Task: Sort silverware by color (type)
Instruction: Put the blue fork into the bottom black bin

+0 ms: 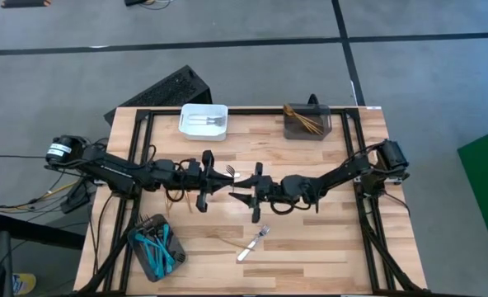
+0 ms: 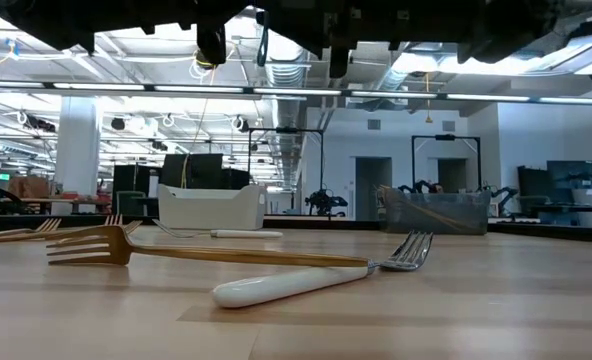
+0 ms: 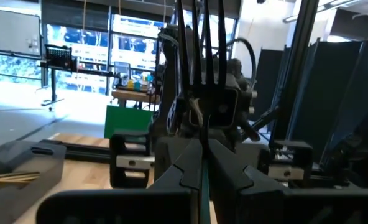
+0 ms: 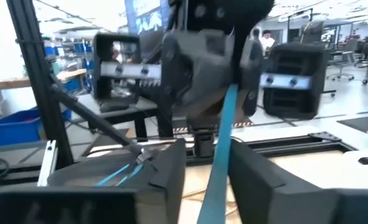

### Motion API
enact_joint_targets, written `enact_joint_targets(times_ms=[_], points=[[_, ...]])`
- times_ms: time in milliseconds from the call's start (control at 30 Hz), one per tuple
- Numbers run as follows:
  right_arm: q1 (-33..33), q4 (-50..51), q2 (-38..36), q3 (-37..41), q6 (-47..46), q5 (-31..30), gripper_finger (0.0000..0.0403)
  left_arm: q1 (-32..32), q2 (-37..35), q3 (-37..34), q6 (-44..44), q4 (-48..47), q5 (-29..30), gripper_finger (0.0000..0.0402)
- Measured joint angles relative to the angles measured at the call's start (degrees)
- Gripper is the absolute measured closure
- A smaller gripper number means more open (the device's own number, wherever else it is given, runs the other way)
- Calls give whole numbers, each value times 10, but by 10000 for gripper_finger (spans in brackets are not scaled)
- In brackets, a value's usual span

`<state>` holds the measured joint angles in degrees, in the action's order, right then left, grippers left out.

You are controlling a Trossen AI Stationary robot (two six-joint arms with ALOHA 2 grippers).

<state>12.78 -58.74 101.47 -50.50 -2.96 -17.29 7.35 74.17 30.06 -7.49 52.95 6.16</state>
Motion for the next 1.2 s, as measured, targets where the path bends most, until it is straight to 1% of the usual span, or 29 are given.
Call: enact_joint_targets(times_ms=[67, 200, 233, 267, 400, 500, 600, 667, 733, 833, 867, 933, 1033, 1200], points=[[-6, -3, -2, 0, 0, -6, 285, 1, 0, 0, -2, -10, 1, 401], [-13, 1, -2, -1, -15, -8, 364, 5, 0, 0, -12, -41, 5, 401], [-15, 5, -1, -1, -19, -8, 378, 6, -1, 0, -12, -47, 3, 401], [-16, 10, -1, -1, -24, -8, 384, 7, -1, 0, -12, -55, -3, 401], [-13, 44, 0, -1, -52, 0, 375, 18, -1, 1, -21, -96, -55, 391], [-7, 73, 2, -1, -55, 1, 378, 33, -4, 2, -57, -148, -61, 370], [0, 98, 2, -1, -70, -2, 382, 50, -14, 2, -80, -215, -50, 350], [5, 108, 2, -1, -70, -4, 379, 60, -22, 2, -84, -288, -54, 341], [13, 112, 0, -1, -50, 0, 372, 71, -20, -2, -86, -352, -47, 337], [34, 118, 0, -1, -28, 3, 369, 84, -22, 0, -118, -382, -4, 336], [39, 119, 0, -1, -27, 7, 370, 89, -21, 1, -127, -394, -3, 336], [48, 116, 0, -1, -22, 8, 375, 105, -17, 0, -143, -424, -26, 335], [49, 115, -2, -1, -3, -6, 376, 140, -19, 1, -177, -453, -65, 335], [46, 115, -2, -1, -6, -12, 370, 231, -18, 0, -267, -542, -138, 335]])
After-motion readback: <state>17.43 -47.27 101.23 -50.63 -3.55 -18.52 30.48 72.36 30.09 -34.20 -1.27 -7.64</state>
